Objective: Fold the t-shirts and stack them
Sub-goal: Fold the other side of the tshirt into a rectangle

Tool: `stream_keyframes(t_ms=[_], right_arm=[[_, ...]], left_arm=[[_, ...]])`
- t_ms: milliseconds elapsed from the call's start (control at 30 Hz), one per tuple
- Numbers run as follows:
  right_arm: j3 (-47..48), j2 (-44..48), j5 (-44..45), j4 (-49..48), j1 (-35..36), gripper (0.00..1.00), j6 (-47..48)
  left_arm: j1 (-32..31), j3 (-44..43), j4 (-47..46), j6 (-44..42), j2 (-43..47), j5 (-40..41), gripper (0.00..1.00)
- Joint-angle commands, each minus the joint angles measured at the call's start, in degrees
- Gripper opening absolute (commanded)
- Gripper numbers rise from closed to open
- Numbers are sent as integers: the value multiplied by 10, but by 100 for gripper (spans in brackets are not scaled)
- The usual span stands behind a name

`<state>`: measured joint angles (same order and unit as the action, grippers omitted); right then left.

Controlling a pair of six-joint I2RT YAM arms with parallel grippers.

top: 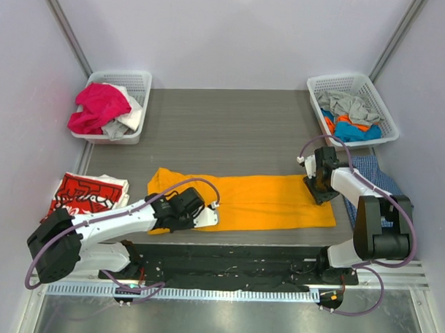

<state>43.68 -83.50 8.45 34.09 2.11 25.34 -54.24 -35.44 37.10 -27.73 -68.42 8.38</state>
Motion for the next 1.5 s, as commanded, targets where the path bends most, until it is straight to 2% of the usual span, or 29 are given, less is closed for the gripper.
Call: stream_keyframes(t_ms=[0,167,533,767,867,900,933,1133,1467], right_arm=[[-20,-8,-6,-4,0,41,-5],[-21,-6,-5,-4,1,41,-5],[-14,-17,-8,-2,0,41,-6],[-6,-17,-11,0,0,41,-6],[-8,-17,-11,0,0,41,-7],[-9,-17,-11,0,0,41,-7],[-9,-17,-10,-1,-1,41,-7],[-11,-22,-7,-2,-1,41,-8],[-9,-25,-4,-3,-1,41,-8]], left_arm=[[3,-2,7,7,0,-16,1],[4,-9,32,8,20,-21,0],[4,-9,107,-21,84,33,0],[3,-16,135,-29,84,18,1],[3,-29,140,-28,80,5,16],[3,-37,142,-28,80,-5,25],[3,-41,142,-28,75,-12,28],[3,-86,144,-15,58,-52,34],[4,-46,28,-37,37,5,38]])
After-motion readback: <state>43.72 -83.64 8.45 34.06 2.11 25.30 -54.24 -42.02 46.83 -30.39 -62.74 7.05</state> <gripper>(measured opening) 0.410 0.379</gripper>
